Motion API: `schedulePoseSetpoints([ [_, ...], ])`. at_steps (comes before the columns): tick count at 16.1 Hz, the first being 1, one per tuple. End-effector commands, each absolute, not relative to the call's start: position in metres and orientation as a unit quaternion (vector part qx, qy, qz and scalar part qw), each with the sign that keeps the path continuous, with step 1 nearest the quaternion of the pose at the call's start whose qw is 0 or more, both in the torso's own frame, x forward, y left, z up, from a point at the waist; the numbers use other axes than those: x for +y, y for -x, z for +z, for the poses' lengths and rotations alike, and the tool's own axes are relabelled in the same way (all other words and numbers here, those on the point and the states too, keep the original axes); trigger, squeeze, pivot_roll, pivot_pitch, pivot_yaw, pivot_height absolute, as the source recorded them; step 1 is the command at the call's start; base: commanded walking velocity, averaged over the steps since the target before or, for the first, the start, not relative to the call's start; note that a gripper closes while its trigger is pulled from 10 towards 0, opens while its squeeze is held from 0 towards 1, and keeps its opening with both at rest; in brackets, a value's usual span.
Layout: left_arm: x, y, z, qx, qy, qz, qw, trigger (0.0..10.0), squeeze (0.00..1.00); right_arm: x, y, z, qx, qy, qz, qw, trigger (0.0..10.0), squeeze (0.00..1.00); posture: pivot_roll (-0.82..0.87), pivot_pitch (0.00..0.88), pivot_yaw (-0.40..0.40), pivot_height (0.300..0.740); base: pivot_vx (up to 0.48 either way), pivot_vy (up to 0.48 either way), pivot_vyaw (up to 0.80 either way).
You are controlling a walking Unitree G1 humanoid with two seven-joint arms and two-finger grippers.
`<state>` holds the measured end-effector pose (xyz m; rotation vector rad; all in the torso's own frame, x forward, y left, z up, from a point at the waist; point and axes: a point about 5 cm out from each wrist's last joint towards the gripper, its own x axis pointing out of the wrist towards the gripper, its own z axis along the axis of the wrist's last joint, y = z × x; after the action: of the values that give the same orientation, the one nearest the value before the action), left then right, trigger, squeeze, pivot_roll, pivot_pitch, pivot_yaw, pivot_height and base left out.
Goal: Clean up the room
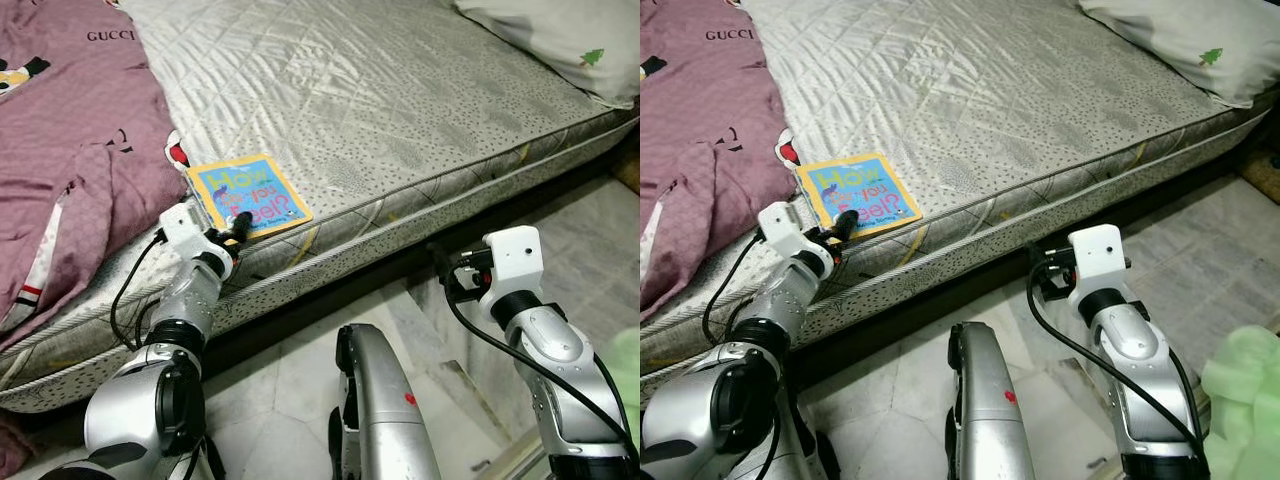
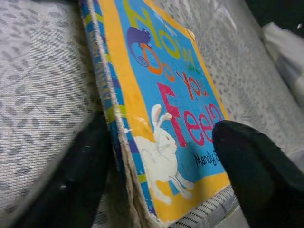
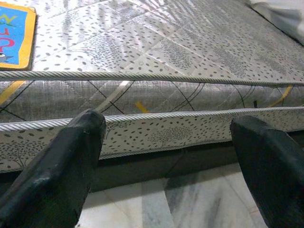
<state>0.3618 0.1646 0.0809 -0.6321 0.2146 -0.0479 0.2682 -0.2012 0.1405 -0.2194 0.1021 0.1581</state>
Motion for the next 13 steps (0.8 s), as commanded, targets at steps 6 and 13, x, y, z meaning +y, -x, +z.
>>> schedulePoseSetpoints([
  [6, 0.169, -0.363, 0.083, 0.1, 0.328, -0.022, 0.939, 0.0, 0.0, -0.205, -0.271, 0.142, 0.047, 0.115, 0.072, 0.99, 10.0, 0.0, -0.36, 0.101, -0.091, 0.484, 0.0, 0.0, 0.0],
  [13, 0.177, -0.364, 0.085, 0.088, 0.334, -0.012, 0.938, 0.0, 0.0, -0.203, -0.273, 0.142, 0.043, 0.116, 0.074, 0.99, 10.0, 0.0, -0.36, 0.098, -0.092, 0.484, 0.0, 0.0, 0.0],
])
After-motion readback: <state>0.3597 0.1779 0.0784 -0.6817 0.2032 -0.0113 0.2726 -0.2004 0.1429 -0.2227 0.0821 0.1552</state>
